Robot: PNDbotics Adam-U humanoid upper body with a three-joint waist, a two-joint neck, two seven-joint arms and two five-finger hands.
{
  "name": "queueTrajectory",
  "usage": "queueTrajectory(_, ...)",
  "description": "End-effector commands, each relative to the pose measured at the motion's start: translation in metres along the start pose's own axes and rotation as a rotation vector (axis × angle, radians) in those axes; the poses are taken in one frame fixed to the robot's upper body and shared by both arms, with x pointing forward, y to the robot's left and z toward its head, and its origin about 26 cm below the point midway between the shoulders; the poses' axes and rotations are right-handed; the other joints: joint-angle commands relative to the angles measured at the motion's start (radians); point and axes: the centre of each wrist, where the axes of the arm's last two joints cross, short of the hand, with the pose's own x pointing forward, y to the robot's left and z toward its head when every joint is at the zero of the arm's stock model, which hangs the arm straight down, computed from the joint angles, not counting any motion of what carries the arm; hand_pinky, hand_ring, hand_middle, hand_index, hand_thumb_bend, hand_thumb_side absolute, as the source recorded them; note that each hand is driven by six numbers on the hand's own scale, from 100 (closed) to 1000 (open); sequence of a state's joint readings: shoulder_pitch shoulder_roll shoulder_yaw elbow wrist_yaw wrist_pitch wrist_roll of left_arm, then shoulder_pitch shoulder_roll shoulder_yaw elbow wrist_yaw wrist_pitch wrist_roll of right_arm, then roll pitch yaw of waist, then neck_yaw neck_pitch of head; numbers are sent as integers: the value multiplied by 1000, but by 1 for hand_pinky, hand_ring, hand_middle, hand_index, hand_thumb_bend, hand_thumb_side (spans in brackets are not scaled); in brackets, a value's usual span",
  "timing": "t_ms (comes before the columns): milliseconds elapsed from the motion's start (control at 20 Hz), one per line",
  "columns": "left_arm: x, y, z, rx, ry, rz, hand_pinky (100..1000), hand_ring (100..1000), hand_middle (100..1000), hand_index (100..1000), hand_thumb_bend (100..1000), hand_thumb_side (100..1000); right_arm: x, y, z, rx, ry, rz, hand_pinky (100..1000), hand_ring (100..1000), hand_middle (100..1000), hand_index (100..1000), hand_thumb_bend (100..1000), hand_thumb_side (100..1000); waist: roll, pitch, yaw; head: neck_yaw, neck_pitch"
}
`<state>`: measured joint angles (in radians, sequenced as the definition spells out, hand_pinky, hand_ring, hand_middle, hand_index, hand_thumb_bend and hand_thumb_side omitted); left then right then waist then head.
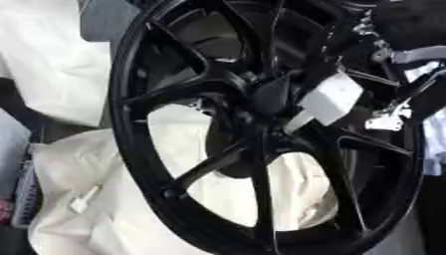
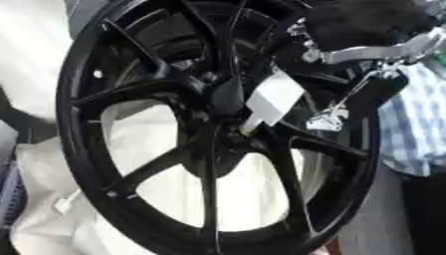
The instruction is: Pull the pin out of the wheel hub.
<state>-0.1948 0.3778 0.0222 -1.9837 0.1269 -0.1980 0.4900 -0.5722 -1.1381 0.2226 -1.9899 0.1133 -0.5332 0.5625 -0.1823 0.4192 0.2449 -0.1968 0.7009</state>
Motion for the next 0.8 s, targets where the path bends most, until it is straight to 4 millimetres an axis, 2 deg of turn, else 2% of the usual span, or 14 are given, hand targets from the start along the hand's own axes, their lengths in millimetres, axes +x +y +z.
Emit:
queueTrajectory(50, 6, 2, -4, -4, -28, -6, 831, 676, 619, 804, 100, 784, 2, -14, 4, -26, 7, 8, 852, 782, 363, 399, 100, 249, 10, -31, -2, -5, -12)
queueTrajectory(450, 5, 4, -4, 2, -27, -9, 833, 676, 619, 803, 100, 782, 2, -22, 9, -50, 20, -29, 848, 773, 341, 381, 100, 245, 16, -43, -10, -4, -12)
queueTrajectory(800, 4, 7, -2, 9, -23, -19, 833, 675, 618, 803, 100, 779, 3, -37, 30, -133, 57, -88, 848, 771, 330, 381, 100, 223, 39, -46, -44, 8, -5)
